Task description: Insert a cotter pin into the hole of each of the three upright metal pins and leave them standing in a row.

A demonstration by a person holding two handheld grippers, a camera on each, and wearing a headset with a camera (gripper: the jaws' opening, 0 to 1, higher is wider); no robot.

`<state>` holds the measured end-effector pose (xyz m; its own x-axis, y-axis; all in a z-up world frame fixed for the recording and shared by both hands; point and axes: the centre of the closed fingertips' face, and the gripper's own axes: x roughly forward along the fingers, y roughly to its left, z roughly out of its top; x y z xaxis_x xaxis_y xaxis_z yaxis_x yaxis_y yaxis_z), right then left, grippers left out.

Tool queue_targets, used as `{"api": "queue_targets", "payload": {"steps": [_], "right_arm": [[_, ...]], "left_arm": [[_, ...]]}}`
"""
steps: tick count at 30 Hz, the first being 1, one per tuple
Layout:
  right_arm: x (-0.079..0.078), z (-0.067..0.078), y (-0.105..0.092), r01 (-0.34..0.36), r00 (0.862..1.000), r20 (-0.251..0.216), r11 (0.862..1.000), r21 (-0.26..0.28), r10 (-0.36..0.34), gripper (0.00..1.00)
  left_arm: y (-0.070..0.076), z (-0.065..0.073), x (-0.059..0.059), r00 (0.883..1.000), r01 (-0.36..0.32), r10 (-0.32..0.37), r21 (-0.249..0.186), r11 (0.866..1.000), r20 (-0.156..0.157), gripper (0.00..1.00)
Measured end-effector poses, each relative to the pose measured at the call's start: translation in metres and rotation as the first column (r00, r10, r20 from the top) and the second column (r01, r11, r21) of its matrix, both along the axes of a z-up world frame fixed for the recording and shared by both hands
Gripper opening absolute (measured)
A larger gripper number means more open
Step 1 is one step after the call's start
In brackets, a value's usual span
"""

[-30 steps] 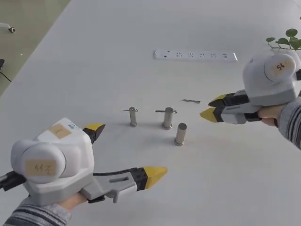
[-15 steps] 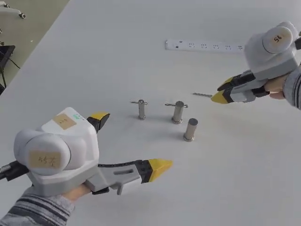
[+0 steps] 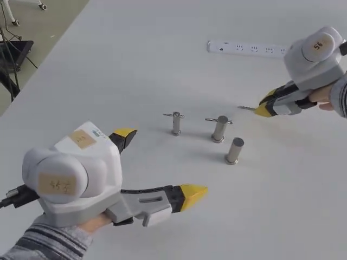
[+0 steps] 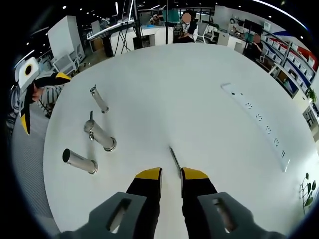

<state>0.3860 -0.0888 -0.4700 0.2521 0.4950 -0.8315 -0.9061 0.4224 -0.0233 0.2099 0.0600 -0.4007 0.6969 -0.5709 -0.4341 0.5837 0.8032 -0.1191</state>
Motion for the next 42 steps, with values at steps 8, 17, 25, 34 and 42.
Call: {"api": "queue_targets", "payload": {"steps": [8, 17, 25, 34, 42], "right_arm": [[0.010, -0.010, -0.006, 0.005, 1.000, -0.028, 0.999, -0.047, -0.006, 0.07], [0.009, -0.017, -0.008, -0.032, 0.998, -0.055, 0.995, -0.091, 0.027, 0.02], [0.012, -0.018, -0.008, -0.126, 0.992, -0.027, 0.980, -0.157, 0.123, 0.00], [0.017, -0.022, -0.007, -0.256, 0.964, 0.014, 0.938, -0.233, 0.267, 0.00], [0.022, -0.013, -0.010, -0.247, 0.956, 0.102, 0.944, -0.219, 0.274, 0.00]], "left_arm": [[0.003, -0.005, 0.002, 1.000, -0.002, 0.002, 0.000, 1.000, -0.011, 0.95], [0.004, -0.005, 0.003, 1.000, -0.002, 0.002, 0.000, 1.000, -0.011, 0.93], [0.005, -0.006, 0.002, 1.000, -0.001, 0.002, 0.005, 1.000, -0.013, 0.93], [0.005, -0.009, 0.001, 1.000, -0.002, 0.002, 0.008, 1.000, -0.024, 0.91], [0.000, -0.006, 0.002, 0.999, 0.017, -0.017, 0.001, 1.000, -0.027, 0.83]]}}
